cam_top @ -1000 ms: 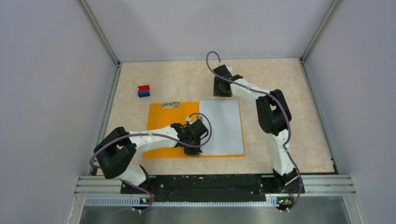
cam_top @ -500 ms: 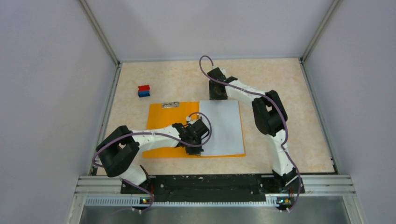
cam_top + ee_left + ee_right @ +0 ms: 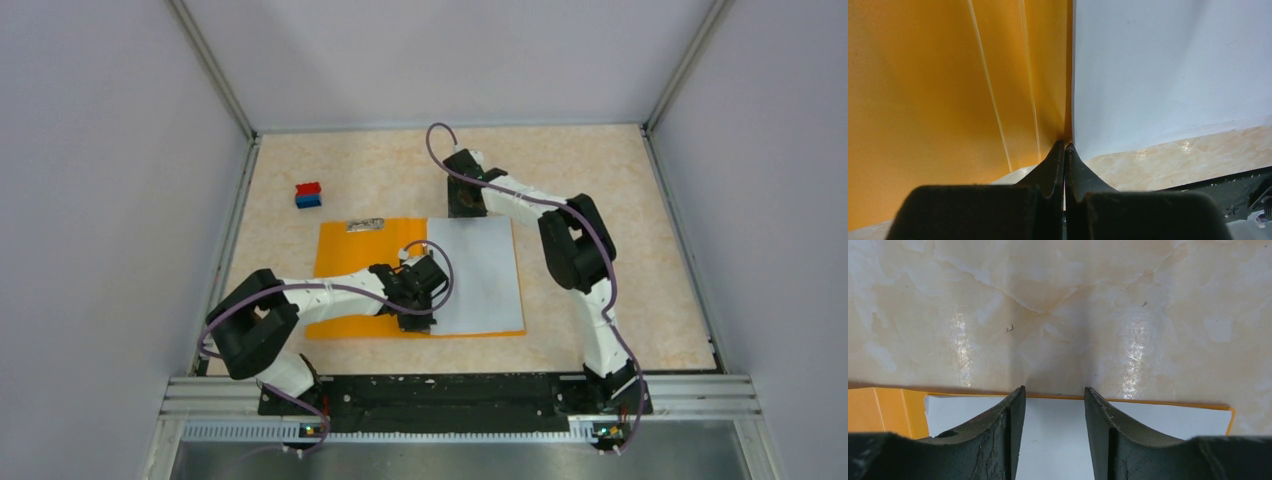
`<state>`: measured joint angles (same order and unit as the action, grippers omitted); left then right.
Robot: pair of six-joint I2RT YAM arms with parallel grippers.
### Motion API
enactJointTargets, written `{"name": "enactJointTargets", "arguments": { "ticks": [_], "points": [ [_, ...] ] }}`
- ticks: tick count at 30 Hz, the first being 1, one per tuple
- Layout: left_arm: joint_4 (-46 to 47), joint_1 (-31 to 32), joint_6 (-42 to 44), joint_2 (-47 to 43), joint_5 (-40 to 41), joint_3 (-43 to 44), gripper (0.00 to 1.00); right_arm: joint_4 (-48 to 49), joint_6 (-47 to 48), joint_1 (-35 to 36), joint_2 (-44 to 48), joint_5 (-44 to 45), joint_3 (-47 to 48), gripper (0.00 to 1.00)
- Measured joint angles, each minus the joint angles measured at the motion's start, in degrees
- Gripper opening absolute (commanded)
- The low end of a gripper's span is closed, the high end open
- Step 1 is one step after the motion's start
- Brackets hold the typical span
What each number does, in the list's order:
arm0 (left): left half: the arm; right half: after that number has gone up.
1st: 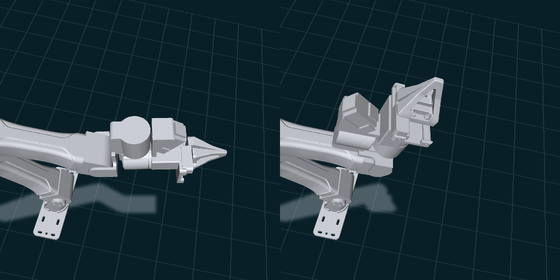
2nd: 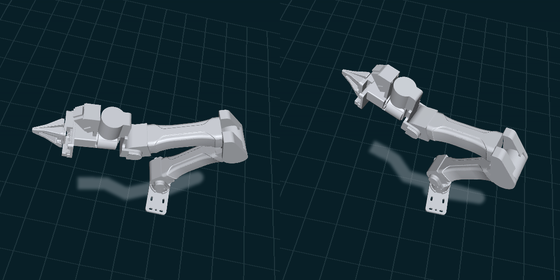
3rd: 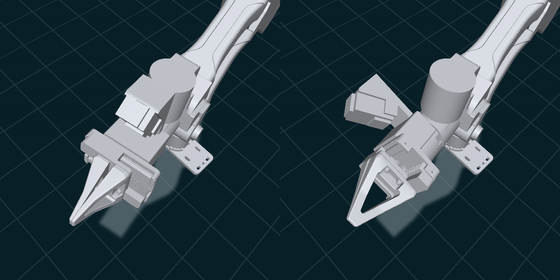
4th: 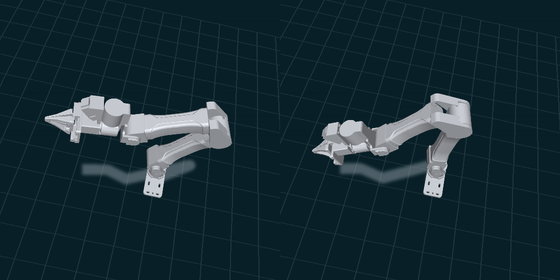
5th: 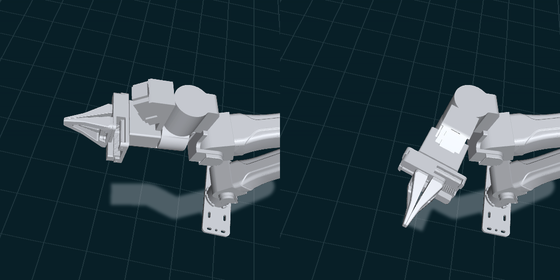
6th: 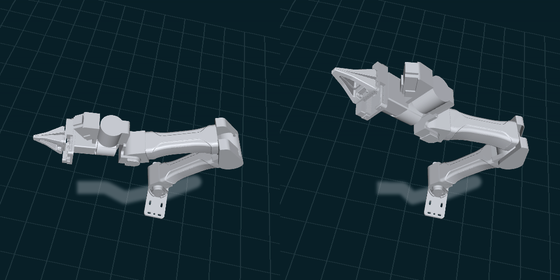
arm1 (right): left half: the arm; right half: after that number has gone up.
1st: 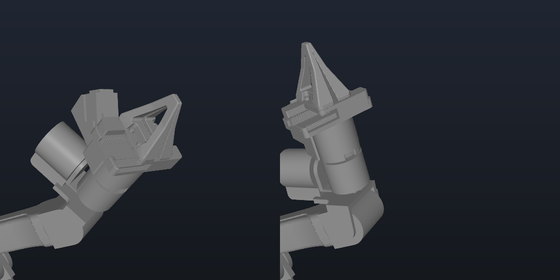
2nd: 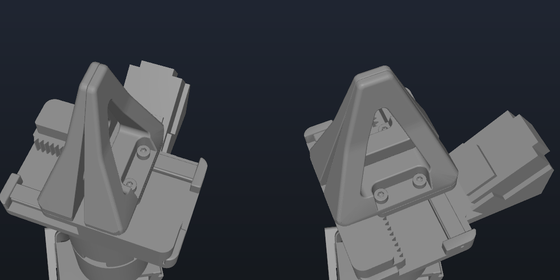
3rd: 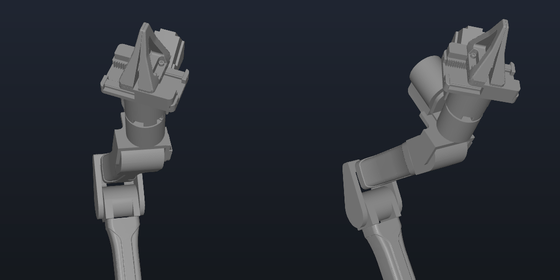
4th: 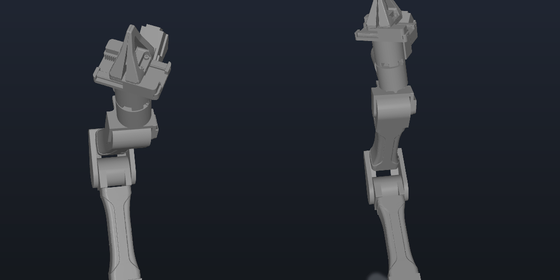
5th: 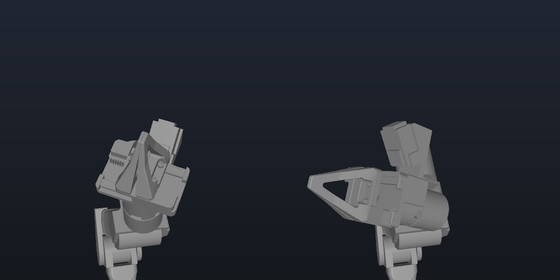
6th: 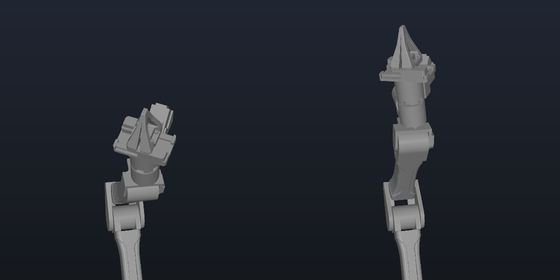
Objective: Put the files into the folder
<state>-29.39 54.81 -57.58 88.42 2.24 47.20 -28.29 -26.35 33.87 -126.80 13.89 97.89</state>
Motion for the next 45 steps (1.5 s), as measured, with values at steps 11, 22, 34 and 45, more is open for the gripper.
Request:
{"name": "enactJointTargets", "arguments": {
  "ticks": [11,22,34,45],
  "points": [
    [0.2,0.0,0.0,0.1,0.0,0.0,0.00,1.7,-1.3,0.0,1.6,0.0,-2.6,0.47],
    [0.7,0.0,0.0,0.2,-0.1,0.0,0.00,1.7,-2.4,0.2,3.0,-0.3,-4.5,0.47],
    [0.7,0.0,0.1,0.2,-0.1,0.0,0.00,-0.2,-2.8,-1.1,6.9,-0.2,-4.8,0.70],
    [-2.4,-0.1,1.6,0.2,1.3,2.8,0.00,3.4,-8.1,2.5,42.6,-1.9,-40.2,0.47]
  ]
}}
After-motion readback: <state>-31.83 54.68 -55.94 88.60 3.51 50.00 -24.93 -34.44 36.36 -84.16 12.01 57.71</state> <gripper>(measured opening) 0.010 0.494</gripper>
